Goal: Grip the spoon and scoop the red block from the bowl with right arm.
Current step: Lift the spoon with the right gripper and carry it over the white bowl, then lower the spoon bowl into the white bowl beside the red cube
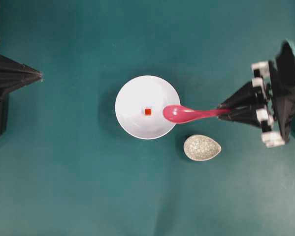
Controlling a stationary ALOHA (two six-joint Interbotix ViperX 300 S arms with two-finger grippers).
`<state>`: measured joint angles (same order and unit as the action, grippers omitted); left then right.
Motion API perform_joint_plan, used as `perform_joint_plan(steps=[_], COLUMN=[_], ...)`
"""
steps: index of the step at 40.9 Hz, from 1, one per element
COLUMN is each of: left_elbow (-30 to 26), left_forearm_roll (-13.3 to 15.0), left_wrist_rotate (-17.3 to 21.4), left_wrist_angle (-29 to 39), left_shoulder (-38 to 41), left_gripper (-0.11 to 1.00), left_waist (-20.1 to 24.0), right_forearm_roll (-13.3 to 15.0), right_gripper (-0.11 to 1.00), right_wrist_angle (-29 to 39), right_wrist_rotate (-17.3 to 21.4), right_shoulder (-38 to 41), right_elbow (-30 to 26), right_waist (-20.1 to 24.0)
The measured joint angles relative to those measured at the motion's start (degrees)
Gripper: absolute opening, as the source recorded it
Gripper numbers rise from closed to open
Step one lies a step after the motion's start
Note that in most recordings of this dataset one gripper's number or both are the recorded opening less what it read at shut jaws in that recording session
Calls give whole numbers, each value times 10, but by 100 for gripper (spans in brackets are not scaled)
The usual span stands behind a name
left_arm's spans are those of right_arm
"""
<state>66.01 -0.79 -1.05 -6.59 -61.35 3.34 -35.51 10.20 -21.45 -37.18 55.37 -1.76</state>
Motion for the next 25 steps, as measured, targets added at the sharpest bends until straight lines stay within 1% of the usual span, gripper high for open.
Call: perform_joint_plan(steps=[6,9,15,19,25], left_elbow=[0,0,0,0,0], left_forearm_roll=[0,1,1,0,1], left_wrist_rotate=[3,4,4,4,4], left_wrist_angle=[12,14,14,13,13], left_shoulder=[0,0,0,0,0], left_gripper=[0,0,0,0,0], left_waist=[1,1,1,1,1], right_forearm_roll=[4,6,17,28,77], right_gripper=[24,24,24,24,24], right_wrist_angle=[176,236,325,380,447], right_wrist_rotate=[0,0,6,26,85], right_shoulder=[26,51,123,178,258], right_elbow=[-87,-136,-228,-278,-343], right_waist=[-83,-106,-113,-113,-113])
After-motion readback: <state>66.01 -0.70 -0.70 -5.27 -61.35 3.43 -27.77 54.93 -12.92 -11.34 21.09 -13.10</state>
